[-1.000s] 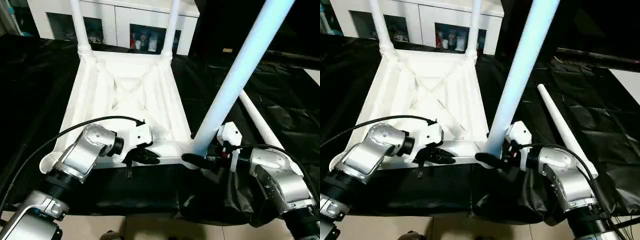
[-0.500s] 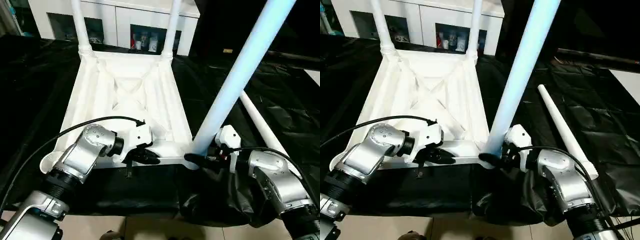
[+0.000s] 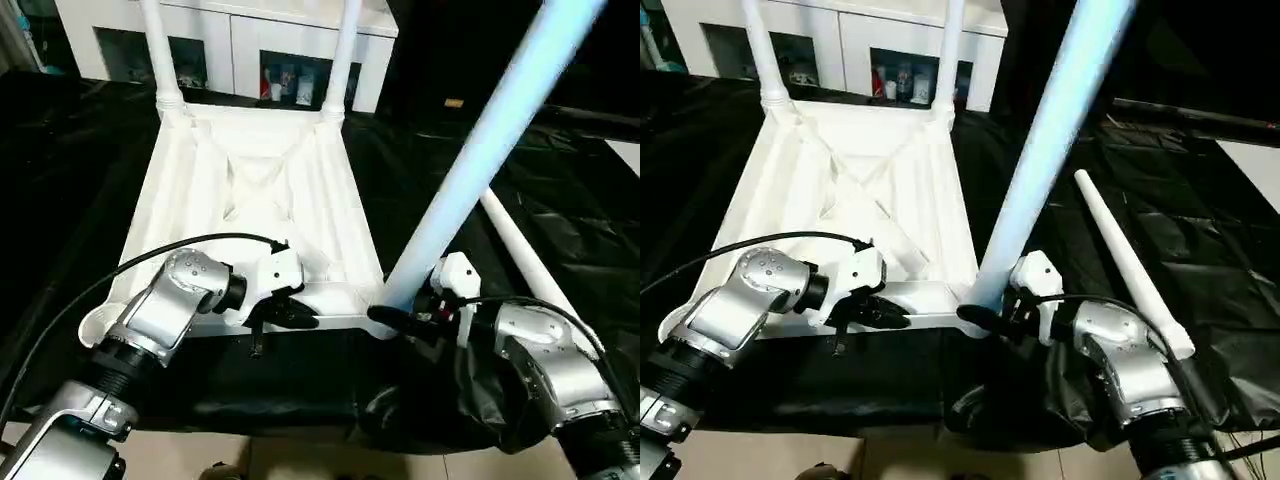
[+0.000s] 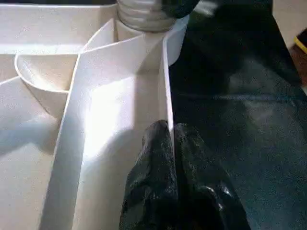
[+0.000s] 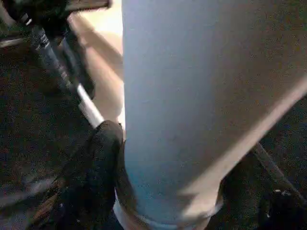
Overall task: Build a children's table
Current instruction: Rotate leg to tighten
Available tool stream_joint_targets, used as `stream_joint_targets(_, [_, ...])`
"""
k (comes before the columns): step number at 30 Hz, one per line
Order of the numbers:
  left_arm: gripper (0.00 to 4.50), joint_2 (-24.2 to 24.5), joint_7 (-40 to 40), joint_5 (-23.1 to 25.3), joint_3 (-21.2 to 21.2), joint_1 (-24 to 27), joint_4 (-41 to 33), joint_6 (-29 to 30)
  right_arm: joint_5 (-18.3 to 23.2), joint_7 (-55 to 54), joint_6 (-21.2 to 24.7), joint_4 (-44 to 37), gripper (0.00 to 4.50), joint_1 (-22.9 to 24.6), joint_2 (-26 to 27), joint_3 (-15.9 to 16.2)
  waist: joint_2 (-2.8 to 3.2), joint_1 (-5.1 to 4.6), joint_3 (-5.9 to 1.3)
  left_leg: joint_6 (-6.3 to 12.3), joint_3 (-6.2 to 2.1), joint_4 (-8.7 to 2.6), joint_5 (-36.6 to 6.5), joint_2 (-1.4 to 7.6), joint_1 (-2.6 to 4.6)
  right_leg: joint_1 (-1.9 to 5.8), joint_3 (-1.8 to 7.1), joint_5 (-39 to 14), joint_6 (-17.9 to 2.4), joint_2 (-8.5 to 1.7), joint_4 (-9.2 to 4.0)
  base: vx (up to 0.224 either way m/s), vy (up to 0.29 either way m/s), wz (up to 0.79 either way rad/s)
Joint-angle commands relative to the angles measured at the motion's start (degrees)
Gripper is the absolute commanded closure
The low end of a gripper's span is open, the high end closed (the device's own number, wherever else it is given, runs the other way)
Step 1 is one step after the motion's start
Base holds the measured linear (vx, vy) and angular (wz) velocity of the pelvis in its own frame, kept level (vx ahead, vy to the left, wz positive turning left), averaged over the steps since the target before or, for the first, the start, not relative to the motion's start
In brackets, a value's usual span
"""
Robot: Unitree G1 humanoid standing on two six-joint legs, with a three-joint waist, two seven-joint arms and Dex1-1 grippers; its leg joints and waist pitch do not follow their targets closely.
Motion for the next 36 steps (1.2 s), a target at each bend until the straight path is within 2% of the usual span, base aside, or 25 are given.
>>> stream_joint_targets(1, [4.50, -4.28, 0.92, -4.80, 1.40, -1.71, -1.14, -0.32, -0.17, -6.85, 2.84, 7.73, 1.87, -0.76, 2.37, -2.12, 0.63, -0.33, -3.69, 0.83, -1.45, -4.35, -13.40, 2.76, 0.82, 2.43, 2.75, -20.81, -9.52, -4.29, -4.45, 0.000, 0.000, 0.00])
stream_joint_targets(2, [4.50, -5.10, 2.23, -4.58, 1.61, -1.96, -0.42, 0.22, 0.11, -9.32, 3.12, 9.52, 1.87, -1.59, 3.64, -3.14, 0.65, -0.52, -3.74, 0.31, -1.62, -4.39, -14.14, 2.73, 0.69, 2.63, 2.65, -21.81, -9.45, -4.39, -4.41, 0.000, 0.000, 0.00])
stream_joint_targets(3, [4.50, -6.91, 5.33, -3.61, 1.67, -2.57, 1.24, 1.51, 0.51, -14.06, 3.39, 13.11, 1.87, -3.44, 6.33, -4.75, 0.56, -0.92, -3.66, -0.48, -1.84, -4.56, -15.42, 2.63, 0.39, 2.77, 2.50, -24.70, -8.53, -4.48, -4.62, 0.000, 0.000, 0.00])
stream_joint_targets(4, [4.50, -7.53, 6.26, -3.16, 1.48, -2.76, 1.72, 1.57, 0.31, -15.72, 3.17, 14.32, 1.87, -4.14, 7.21, -5.00, 0.69, -1.14, -3.64, -1.31, -2.06, -4.56, -17.22, 2.56, 0.78, 2.58, 2.33, -28.06, -7.45, -4.58, -5.18, -0.056, 0.009, -0.11])
stream_joint_targets(5, [4.50, -8.27, 7.52, -2.58, 1.26, -2.99, 2.15, 2.06, -0.18, -17.68, 2.90, 15.59, 1.87, -4.92, 8.09, -5.08, 0.72, -1.40, -3.72, -1.59, -2.19, -4.50, -18.00, 2.60, 0.96, 2.47, 2.32, -28.80, -7.06, -4.65, -5.31, 0.000, 0.000, 0.00])
stream_joint_targets(8, [4.50, -10.44, 11.53, -1.04, 0.95, -3.67, 3.12, 3.75, -0.97, -22.08, 2.92, 18.38, 1.87, -6.84, 10.27, -5.29, 0.67, -2.01, -3.52, -1.61, -2.31, -4.53, -19.75, 2.52, 1.11, 2.21, 2.14, -31.31, -5.96, -4.53, -5.78, 0.000, 0.000, 0.00])
stream_joint_targets(9, [4.50, -11.66, 13.56, -0.36, 0.86, -4.02, 3.52, 4.98, -1.09, -24.52, 3.61, 20.01, 1.87, -8.03, 11.53, -5.87, 0.70, -2.14, -3.56, -1.53, -2.39, -4.49, -20.40, 2.46, 1.12, 2.21, 2.07, -32.66, -5.35, -4.58, -6.00, 0.000, 0.000, 0.00])
stream_joint_targets(10, [4.50, -14.68, 18.29, 1.12, 1.18, -4.85, 4.57, 6.90, -0.50, -29.93, 5.02, 24.18, 1.87, -10.93, 14.23, -7.93, 0.63, -2.55, -3.42, -1.69, -2.56, -4.61, -21.28, 2.49, 1.09, 2.20, 1.79, -33.85, -4.94, -4.52, -6.20, 0.000, 0.000, 0.00])
stream_joint_targets(12, [4.50, -17.04, 21.82, 2.02, 1.69, -5.46, 5.26, 8.56, -0.02, -33.69, 5.35, 27.73, 1.88, -13.29, 16.06, -9.86, 0.81, -3.12, -3.45, -2.43, -2.88, -4.47, -23.83, 2.44, 1.61, 1.94, 1.19, -35.92, -4.12, -4.46, -6.65, 0.000, 0.000, 0.00])
stream_joint_targets(13, [4.50, -19.22, 25.84, 2.91, 1.72, -5.87, 5.54, 10.34, 0.90, -36.81, 5.59, 31.08, 1.88, -15.56, 17.45, -11.69, 0.74, -3.33, -3.45, -2.31, -3.00, -4.43, -24.99, 2.44, 1.75, 1.98, 0.90, -36.02, -3.88, -4.54, -6.97, 0.000, 0.000, 0.00])
stream_joint_targets(15, [4.50, -21.16, 29.03, 3.91, 1.20, -5.92, 5.29, 12.06, 1.76, -39.78, 5.98, 33.86, 1.88, -17.54, 18.60, -13.11, 1.34, -3.83, -3.49, -2.60, -3.54, -4.66, -26.65, 2.83, 1.69, 2.47, 0.23, -34.03, -4.37, -4.67, -7.05, 0.000, 0.000, 0.00])
stream_joint_targets(16, [4.50, -21.90, 30.30, 4.38, 0.86, -5.89, 5.11, 12.70, 2.00, -40.96, 6.02, 35.08, 1.88, -18.39, 19.06, -13.63, 1.31, -4.11, -3.46, -2.67, -3.90, -4.96, -27.81, 2.89, 1.25, 3.08, -0.41, -32.92, -3.86, -4.64, -7.27, 0.000, 0.000, 0.00])
stream_joint_targets(17, [4.50, -21.94, 30.37, 4.47, 0.77, -5.86, 5.08, 12.72, 1.94, -41.05, 5.98, 35.17, 1.88, -18.46, 19.09, -13.61, 1.55, -4.05, -3.46, -2.82, -4.06, -5.04, -28.63, 2.97, 1.33, 3.17, -0.58, -32.42, -3.84, -4.75, -7.31, 0.000, 0.000, 0.00])
stream_joint_targets(18, [4.50, -22.24, 30.94, 5.14, 0.10, -5.64, 4.87, 12.85, 1.50, -41.71, 5.65, 35.86, 1.88, -18.98, 19.32, -13.41, 1.21, -4.04, -3.58, -2.69, -4.07, -5.00, -29.08, 2.96, 1.63, 3.04, -0.76, -31.40, -4.01, -4.90, -7.53, 0.000, 0.000, 0.00])
stream_joint_targets(19, [4.50, -22.23, 31.41, 6.03, -0.69, -5.33, 4.73, 12.55, 0.72, -41.83, 5.16, 36.40, 1.88, -19.41, 19.51, -12.86, 1.14, -3.97, -3.37, -2.55, -3.93, -4.92, -29.98, 2.84, 1.97, 2.64, -0.98, -31.77, -4.00, -4.91, -7.89, 0.000, 0.000, 0.00])
stream_joint_targets(22, [4.50, -21.60, 32.01, 7.59, -1.34, -5.09, 5.06, 11.92, -0.49, -41.10, 4.32, 37.41, 1.88, -20.23, 19.89, -12.35, 1.02, -4.15, -3.17, -2.39, -3.96, -4.48, -32.45, 2.65, 2.82, 2.28, -2.30, -36.62, -1.92, -5.22, -9.06, 0.000, 0.000, 0.00])
stream_joint_targets(23, [4.50, -21.40, 32.12, 7.99, -1.19, -5.10, 5.22, 11.94, -0.88, -40.25, 3.94, 37.80, 1.88, -20.57, 20.06, -12.25, 0.70, -4.20, -3.18, -2.35, -3.97, -4.42, -32.55, 2.69, 2.87, 2.29, -2.49, -37.17, -1.55, -5.28, -9.26, 0.000, 0.000, 0.00])
stream_joint_targets(25, [4.50, -21.23, 32.69, 8.24, -0.98, -5.45, 5.51, 11.99, -1.53, -40.05, 3.27, 38.74, 1.88, -21.21, 20.17, -12.27, 1.52, -4.44, -3.22, -2.94, -4.44, -4.94, -34.61, 3.38, 2.77, 2.98, -3.26, -34.74, -1.74, -5.40, -9.02, 0.000, 0.000, 0.00])
stream_joint_targets(27, [4.50, -20.73, 32.95, 8.45, -0.85, -5.93, 5.89, 11.80, -2.00, -39.64, 2.46, 39.41, 1.88, -21.89, 20.21, -12.26, 1.95, -4.44, -3.17, -3.77, -4.87, -5.71, -36.87, 3.81, 2.18, 3.45, -3.13, -31.36, -2.32, -5.31, -8.19, 0.000, 0.000, 0.00])
stream_joint_targets(29, [4.50, -20.15, 32.82, 8.37, -1.04, -6.08, 5.75, 11.87, -1.64, -38.68, 1.78, 39.90, 1.88, -22.66, 20.19, -12.61, 1.49, -4.52, -3.07, -3.65, -4.50, -5.10, -37.37, 3.23, 3.02, 2.54, -3.09, -32.98, -3.00, -5.73, -8.90, 0.000, 0.000, 0.00])
stream_joint_targets(31, [4.50, -19.65, 32.12, 8.28, -1.21, -5.99, 5.43, 12.01, -1.34, -37.47, 1.56, 39.58, 1.88, -22.94, 19.89, -12.62, 1.60, -4.56, -2.98, -3.31, -4.57, -4.96, -36.48, 3.16, 2.85, 2.75, -3.48, -35.30, -2.22, -5.88, -9.33, 0.000, 0.000, 0.00])
stream_joint_targets(32, [4.50, -19.40, 31.75, 8.22, -1.21, -5.87, 5.21, 12.04, -1.05, -36.50, 1.71, 39.29, 1.32, -23.02, 19.74, -12.70, 1.59, -4.62, -2.98, -3.30, -4.58, -4.93, -36.41, 3.19, 2.84, 2.72, -3.52, -35.42, -2.09, -5.90, -9.37, 0.000, 0.000, 0.00])
stream_joint_targets(35, [4.50, -18.88, 30.90, 8.34, -1.29, -5.65, 4.97, 11.91, -1.03, -35.14, 1.45, 38.97, 1.18, -23.28, 19.42, -13.03, 1.58, -4.77, -2.85, -3.05, -4.62, -5.01, -36.60, 3.21, 2.86, 2.63, -3.51, -35.52, -2.09, -5.87, -9.38, 0.000, 0.000, 0.00])
stream_joint_targets(36, [4.50, -18.58, 30.40, 8.31, -1.36, -5.56, 4.90, 11.82, -1.04, -34.54, 1.40, 38.88, 0.98, -23.46, 19.27, -13.14, 1.49, -4.91, -2.84, -2.93, -4.68, -5.00, -36.32, 3.21, 2.74, 2.69, -3.55, -35.91, -2.07, -5.97, -9.45, 0.000, 0.000, 0.00])
